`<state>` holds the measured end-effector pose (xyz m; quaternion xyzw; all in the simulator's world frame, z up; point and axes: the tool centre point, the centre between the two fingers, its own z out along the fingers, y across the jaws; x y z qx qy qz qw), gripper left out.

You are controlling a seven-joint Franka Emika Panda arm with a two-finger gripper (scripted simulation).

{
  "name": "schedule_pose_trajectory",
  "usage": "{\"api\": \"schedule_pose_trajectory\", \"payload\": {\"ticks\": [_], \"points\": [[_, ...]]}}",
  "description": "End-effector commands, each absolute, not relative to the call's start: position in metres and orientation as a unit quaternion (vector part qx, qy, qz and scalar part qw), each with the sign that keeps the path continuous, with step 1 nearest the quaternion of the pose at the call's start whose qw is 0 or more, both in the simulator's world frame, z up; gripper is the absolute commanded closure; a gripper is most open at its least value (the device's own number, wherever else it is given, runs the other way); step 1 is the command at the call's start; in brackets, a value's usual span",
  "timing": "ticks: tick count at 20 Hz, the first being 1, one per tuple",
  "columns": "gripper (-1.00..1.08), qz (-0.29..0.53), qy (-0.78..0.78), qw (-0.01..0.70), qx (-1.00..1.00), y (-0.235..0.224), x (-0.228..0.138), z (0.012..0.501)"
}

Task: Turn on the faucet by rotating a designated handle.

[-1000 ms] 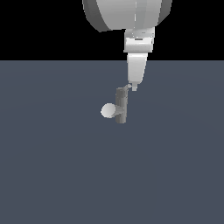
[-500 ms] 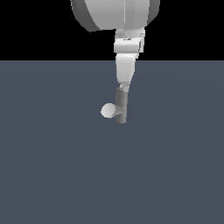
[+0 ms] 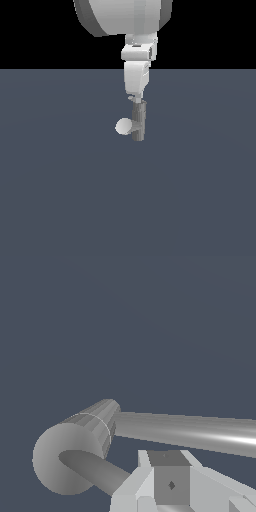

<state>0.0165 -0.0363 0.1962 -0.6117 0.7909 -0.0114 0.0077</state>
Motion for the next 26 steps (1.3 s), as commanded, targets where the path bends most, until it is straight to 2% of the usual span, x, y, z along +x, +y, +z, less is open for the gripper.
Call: {"api": "schedule_pose_trajectory", "payload": {"ticks": [1, 15, 16, 17, 26], "points": [[1.08, -0.007, 0.782, 0.007, -0.623, -0.012, 0.023, 0.191], [1.08, 0.0, 0.772, 0.0, -0.636, 0.041, 0.057, 0.182], [1.08, 0.0, 0.772, 0.0, -0.636, 0.041, 0.057, 0.182], [1.08, -0.01, 0.798, 0.002, -0.602, -0.018, 0.055, 0.198], [1.08, -0.007, 0.79, 0.002, -0.613, -0.002, 0.079, 0.193]]}}
